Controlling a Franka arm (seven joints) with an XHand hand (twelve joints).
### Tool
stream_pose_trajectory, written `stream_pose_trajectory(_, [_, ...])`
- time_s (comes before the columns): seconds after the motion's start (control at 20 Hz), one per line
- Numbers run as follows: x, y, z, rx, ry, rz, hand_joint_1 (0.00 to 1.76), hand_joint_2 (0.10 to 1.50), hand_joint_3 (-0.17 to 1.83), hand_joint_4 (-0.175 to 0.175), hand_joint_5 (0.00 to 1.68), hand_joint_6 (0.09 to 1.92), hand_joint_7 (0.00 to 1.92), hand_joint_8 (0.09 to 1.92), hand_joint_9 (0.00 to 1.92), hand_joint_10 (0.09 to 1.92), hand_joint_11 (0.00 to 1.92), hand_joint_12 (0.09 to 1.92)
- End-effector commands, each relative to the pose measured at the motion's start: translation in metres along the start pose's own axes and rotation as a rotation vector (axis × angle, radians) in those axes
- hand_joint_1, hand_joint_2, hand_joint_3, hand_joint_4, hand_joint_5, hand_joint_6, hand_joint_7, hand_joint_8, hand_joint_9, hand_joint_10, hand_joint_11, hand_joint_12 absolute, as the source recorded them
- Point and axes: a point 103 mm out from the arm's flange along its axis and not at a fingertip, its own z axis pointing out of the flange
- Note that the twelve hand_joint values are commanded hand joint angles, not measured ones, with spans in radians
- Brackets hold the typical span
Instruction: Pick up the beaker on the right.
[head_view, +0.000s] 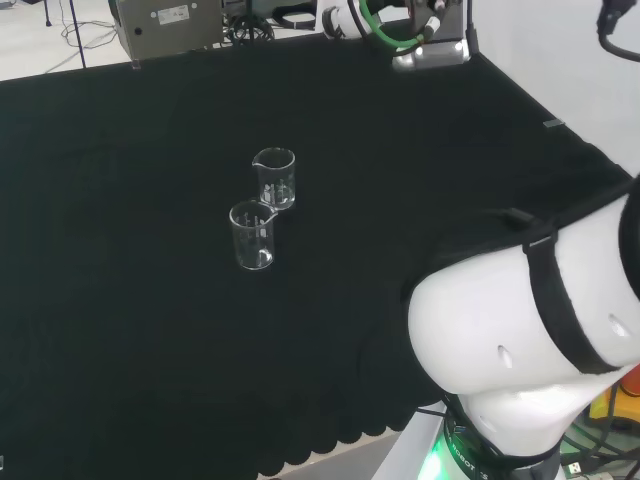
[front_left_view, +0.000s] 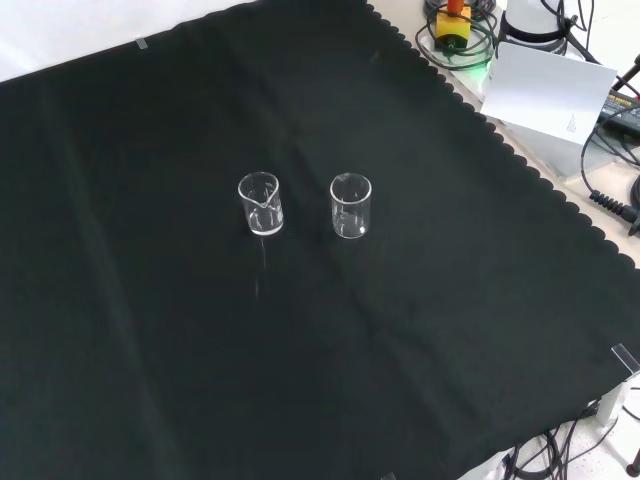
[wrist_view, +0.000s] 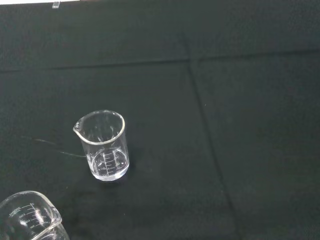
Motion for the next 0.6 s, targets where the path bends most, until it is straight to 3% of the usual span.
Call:
stream_pose_trajectory(0.05, [-0.014, 0.075, 0.056, -0.018, 0.119, -0.069, 0.39, 1.12, 0.23, -0.028, 0.28, 0.09, 0.00, 0.50, 0.14, 0.72, 0.00, 1.30])
stream_pose_trajectory(0.6, [-0.002, 0.134, 0.132, 0.032, 0.246, -0.139, 0.40, 1.09, 0.23, -0.028, 0.28, 0.09, 0.01, 0.51, 0.16, 0.72, 0.00, 1.32])
